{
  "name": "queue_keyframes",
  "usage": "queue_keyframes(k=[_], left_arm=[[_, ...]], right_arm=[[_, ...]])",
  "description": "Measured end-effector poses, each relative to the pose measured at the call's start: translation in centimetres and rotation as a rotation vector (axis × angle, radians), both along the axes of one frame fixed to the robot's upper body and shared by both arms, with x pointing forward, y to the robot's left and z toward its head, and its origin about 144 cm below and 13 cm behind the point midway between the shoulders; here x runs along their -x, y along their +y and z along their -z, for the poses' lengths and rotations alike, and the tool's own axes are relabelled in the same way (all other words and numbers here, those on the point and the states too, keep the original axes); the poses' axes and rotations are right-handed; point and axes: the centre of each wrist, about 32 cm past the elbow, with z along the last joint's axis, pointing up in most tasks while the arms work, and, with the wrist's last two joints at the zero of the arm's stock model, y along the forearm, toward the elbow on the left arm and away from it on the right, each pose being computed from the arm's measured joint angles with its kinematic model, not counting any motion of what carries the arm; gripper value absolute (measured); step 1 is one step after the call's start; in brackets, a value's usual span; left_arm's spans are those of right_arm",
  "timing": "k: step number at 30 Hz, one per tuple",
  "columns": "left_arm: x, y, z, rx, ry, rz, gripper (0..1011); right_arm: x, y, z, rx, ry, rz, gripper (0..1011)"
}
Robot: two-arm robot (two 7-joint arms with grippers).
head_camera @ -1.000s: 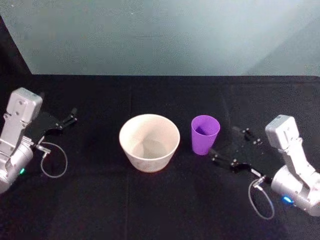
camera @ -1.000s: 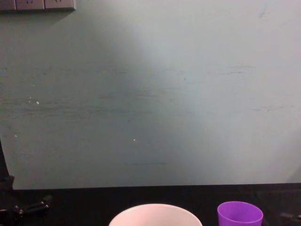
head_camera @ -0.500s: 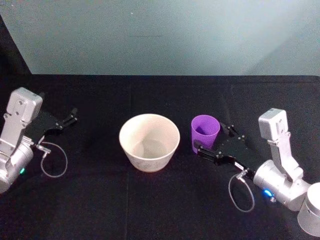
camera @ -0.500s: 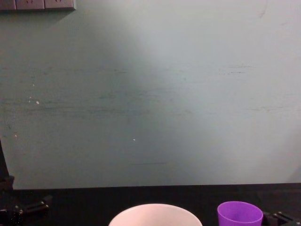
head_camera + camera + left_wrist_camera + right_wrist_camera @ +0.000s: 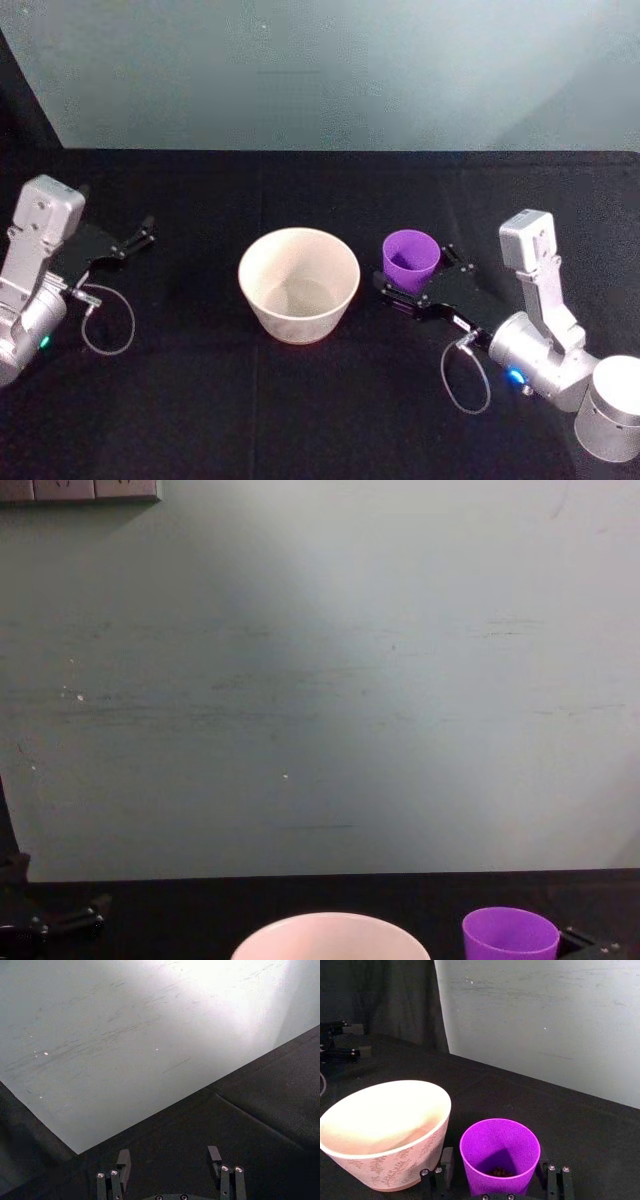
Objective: Pick up the cup and pour the mung beans from the cup into the bowl.
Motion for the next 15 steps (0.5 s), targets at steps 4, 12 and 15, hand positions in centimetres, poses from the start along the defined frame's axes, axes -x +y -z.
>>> queue_keyframes(k=[4, 12, 15], left_arm=[[0.0, 0.0, 0.0, 0.0, 0.0, 0.0, 1000], [0.0, 0.0, 0.0, 0.0, 0.0, 0.0, 1000], [0.0, 0.0, 0.0, 0.0, 0.0, 0.0, 1000]], right_arm=[[-0.06, 0.11, 0.2, 0.0, 0.003, 0.001, 1003], [-0.11, 0.26, 0.55, -0.009, -0.001, 0.005, 918], [-0.05, 0.28, 0.68, -0.013, -0.002, 0.009, 838]])
